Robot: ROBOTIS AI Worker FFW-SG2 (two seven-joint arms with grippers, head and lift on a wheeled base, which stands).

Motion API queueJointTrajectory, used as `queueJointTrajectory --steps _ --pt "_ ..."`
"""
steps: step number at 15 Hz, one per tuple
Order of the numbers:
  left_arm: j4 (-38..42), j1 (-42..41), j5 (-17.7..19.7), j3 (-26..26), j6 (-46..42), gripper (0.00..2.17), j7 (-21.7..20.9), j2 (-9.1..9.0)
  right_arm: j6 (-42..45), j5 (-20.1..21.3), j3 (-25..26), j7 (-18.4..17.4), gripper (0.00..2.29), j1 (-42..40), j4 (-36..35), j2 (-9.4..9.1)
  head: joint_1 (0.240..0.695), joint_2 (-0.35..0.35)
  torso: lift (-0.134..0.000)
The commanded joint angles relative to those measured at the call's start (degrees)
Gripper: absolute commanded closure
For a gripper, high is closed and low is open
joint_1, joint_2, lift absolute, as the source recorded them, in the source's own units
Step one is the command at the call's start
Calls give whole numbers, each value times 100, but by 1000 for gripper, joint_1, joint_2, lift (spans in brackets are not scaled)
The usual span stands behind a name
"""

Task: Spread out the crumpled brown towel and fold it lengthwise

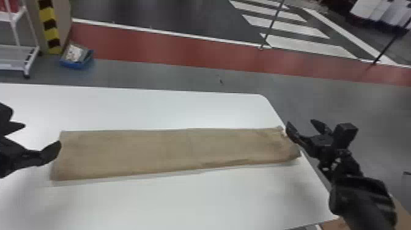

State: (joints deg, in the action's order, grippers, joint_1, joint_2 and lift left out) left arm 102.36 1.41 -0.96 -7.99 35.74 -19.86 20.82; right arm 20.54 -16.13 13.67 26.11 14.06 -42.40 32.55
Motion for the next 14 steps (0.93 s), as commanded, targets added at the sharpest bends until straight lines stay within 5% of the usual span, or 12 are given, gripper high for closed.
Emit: queueJointTrajectory --steps 1,6,12,14 --pt "276 -106 447 227 694 107 -18 10 6 -4 145 17 66 -149 -93 6 695 -347 -123" --pt "715 -185 1265 236 2206 343 96 -183 112 -4 153 69 70 -316 -198 -3 695 -350 -123" --pt "812 -193 1265 60 2381 633 158 -289 217 -74 162 166 70 -316 -172 41 695 -350 -123" --pt "882 -193 1265 69 2311 1258 175 -289 217 -74 153 166 70 -307 -163 41 695 -350 -123"
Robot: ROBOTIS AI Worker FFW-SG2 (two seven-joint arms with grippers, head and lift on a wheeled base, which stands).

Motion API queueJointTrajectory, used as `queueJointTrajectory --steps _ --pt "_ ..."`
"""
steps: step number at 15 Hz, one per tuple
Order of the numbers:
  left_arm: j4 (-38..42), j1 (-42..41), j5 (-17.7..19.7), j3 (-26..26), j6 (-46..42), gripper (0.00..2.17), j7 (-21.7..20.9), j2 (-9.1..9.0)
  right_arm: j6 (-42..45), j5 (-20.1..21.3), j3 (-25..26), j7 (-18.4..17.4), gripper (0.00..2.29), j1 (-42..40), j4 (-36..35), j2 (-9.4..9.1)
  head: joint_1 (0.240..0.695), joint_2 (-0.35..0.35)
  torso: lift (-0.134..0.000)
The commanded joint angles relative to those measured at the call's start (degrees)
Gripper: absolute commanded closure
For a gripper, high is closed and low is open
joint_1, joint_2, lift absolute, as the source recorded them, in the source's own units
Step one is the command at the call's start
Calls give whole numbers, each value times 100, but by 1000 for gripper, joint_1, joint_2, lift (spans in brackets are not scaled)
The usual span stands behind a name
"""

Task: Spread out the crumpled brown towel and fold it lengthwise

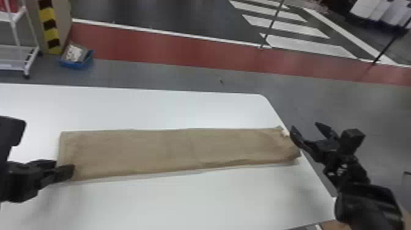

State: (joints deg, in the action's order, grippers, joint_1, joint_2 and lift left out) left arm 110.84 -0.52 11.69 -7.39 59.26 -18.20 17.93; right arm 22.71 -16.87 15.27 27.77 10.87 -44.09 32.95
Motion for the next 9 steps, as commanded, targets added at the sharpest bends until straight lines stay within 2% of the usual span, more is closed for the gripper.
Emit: queueJointTrajectory --steps 1,2,7,9 --pt "51 8 0 36 -41 1622 27 0 0 0 -7 0 70 21 6 -8 695 -350 -123" --pt "78 8 -9 80 -23 1804 27 0 0 0 -15 0 70 30 6 -17 695 -350 -123" --pt "139 -36 -9 484 65 1804 -26 141 0 8 -24 0 70 47 -3 -17 695 -350 -123" --pt "157 -168 -44 739 152 1804 -61 255 0 8 -33 0 73 73 -12 -17 695 -350 -123"
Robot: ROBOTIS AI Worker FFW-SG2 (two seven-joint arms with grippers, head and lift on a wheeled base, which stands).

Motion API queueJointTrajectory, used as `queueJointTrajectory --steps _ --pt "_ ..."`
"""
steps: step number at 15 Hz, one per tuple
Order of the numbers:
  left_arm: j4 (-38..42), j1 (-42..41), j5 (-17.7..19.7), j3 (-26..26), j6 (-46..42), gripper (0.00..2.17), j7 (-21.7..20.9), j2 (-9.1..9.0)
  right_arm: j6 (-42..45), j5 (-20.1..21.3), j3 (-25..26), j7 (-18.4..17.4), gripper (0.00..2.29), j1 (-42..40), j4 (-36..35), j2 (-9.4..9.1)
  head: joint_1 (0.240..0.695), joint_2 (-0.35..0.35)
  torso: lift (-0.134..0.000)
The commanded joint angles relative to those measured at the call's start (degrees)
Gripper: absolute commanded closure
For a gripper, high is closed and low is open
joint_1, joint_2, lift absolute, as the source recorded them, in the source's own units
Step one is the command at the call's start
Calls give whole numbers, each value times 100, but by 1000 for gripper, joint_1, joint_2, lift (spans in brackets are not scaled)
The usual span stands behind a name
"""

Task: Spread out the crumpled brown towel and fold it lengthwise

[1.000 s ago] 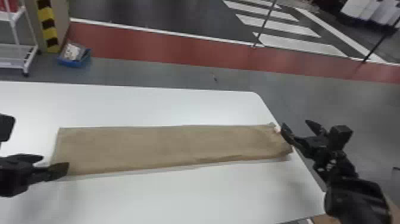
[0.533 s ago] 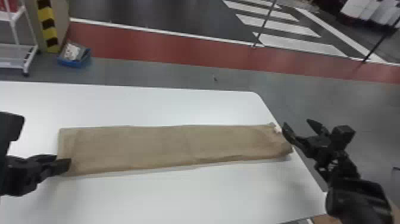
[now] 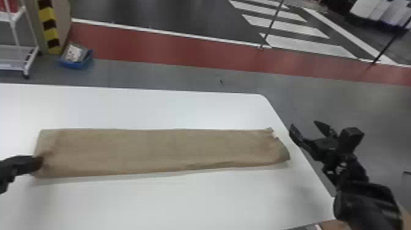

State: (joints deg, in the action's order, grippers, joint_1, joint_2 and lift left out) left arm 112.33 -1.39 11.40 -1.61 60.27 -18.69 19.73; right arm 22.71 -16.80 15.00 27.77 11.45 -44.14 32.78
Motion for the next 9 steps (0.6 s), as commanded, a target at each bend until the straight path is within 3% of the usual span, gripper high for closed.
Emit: queueJointTrajectory --steps 1,9 --pt "17 -134 -41 258 51 1804 -12 102 0 1 -6 0 73 15 -7 0 695 -350 -123" --pt "360 -582 -103 820 51 1801 -65 225 -18 -78 -6 229 76 24 -42 -9 695 -291 -123"
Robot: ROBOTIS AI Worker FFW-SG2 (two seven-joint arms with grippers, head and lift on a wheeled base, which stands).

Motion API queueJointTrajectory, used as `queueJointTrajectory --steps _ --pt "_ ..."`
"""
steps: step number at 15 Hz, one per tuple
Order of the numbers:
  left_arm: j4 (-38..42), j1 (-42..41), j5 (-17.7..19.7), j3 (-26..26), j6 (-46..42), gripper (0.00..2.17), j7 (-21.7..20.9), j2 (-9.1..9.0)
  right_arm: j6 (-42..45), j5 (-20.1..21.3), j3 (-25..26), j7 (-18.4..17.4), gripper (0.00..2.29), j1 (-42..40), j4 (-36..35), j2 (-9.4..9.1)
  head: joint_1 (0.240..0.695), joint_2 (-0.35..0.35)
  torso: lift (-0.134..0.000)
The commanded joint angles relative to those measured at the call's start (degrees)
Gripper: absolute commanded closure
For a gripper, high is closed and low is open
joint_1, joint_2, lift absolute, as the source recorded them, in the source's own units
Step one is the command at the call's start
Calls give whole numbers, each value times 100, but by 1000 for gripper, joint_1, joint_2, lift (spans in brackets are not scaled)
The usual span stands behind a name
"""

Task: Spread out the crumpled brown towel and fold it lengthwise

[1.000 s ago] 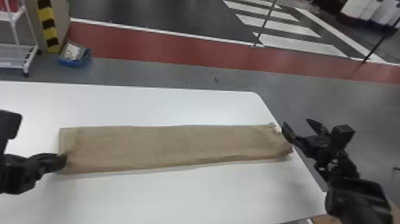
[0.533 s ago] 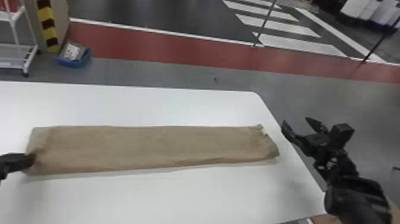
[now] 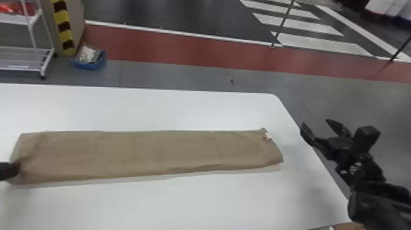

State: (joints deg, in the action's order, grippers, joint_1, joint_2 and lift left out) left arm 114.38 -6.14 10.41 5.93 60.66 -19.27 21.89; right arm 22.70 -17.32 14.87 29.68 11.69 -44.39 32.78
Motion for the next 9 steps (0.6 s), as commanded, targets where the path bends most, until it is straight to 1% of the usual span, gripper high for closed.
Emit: queueJointTrajectory --steps 1,2,3,4,5,6,7,9 --pt "251 -186 -4 136 12 1659 -76 8 -104 -35 25 135 76 -35 -113 -26 695 -290 -123" --pt "313 -203 -4 145 -5 988 -129 8 -315 -158 25 310 76 -106 -236 -26 695 -289 -123" --pt "409 -203 -4 154 12 76 -138 8 -684 -202 43 530 80 -176 -474 -26 695 -286 -123" --pt "488 -212 31 206 12 -2 -173 8 -1088 -193 43 609 80 -255 -737 -26 695 -276 -123" --pt "585 -212 110 277 100 -2 -287 -1 -1475 -202 43 741 90 -273 -913 -26 695 -271 -123" --pt "647 -212 146 312 311 19 -296 -1 -1756 -175 43 820 93 -255 -992 -17 695 -266 -123" --pt "708 -212 154 373 399 33 -296 -1 -1985 -219 51 1101 93 -202 -1001 -26 695 -261 -123" --pt "673 -54 260 470 416 33 -287 -10 -2811 -193 157 1558 93 -123 -1194 -26 695 -249 -123"
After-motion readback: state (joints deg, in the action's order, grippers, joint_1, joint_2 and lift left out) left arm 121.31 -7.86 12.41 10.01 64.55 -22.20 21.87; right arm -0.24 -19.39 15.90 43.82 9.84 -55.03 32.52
